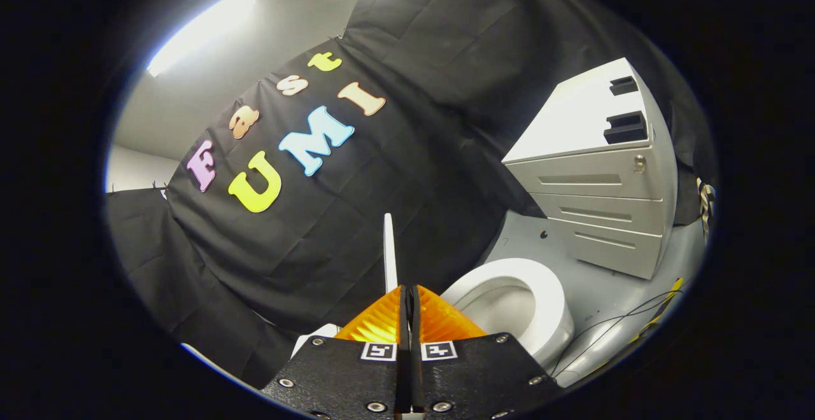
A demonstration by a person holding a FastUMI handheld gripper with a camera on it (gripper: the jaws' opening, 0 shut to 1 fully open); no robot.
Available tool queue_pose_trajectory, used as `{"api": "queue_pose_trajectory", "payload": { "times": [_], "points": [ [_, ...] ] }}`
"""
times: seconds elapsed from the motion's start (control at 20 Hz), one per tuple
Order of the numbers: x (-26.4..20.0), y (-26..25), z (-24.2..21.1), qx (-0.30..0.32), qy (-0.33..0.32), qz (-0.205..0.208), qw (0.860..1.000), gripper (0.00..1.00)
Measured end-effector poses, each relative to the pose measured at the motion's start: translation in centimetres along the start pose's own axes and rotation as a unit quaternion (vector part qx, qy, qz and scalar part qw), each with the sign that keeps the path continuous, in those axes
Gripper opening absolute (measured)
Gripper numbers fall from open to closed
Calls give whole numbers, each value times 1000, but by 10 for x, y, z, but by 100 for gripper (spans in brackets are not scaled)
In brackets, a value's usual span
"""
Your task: Open the toilet lid.
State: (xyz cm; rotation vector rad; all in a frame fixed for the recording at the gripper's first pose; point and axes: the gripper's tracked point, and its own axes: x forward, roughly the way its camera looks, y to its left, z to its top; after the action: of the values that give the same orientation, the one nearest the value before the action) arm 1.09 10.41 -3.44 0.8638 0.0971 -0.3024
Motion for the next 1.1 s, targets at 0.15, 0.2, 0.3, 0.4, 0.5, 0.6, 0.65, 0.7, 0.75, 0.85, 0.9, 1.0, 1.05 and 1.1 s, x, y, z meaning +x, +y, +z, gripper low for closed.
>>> {"api": "queue_pose_trajectory", "payload": {
  "times": [0.15, 0.2, 0.3, 0.4, 0.5, 0.6, 0.65, 0.7, 0.75, 0.85, 0.9, 1.0, 1.05, 1.1],
  "points": [
    [-2, 12, -1, -18, -2, 12, 1000, 0],
    [-3, 19, -1, -19, -2, 19, 1000, 0],
    [-6, 32, -1, -31, -5, 36, 999, 0],
    [-9, 47, -3, -40, -8, 51, 998, 0],
    [-12, 63, -4, -46, -9, 65, 997, 0],
    [-16, 76, -6, -48, -11, 79, 996, 0],
    [-15, 82, -6, -52, -11, 85, 995, 0],
    [-13, 85, -6, -59, -15, 89, 994, 0],
    [-13, 87, -6, -63, -18, 92, 994, 0],
    [-12, 85, -6, -67, -22, 90, 993, 0],
    [-12, 84, -6, -70, -23, 89, 993, 0],
    [-11, 84, -5, -72, -23, 88, 993, 0],
    [-12, 84, -4, -70, -23, 87, 993, 0],
    [-13, 84, -5, -69, -23, 88, 993, 0]
  ]
}}
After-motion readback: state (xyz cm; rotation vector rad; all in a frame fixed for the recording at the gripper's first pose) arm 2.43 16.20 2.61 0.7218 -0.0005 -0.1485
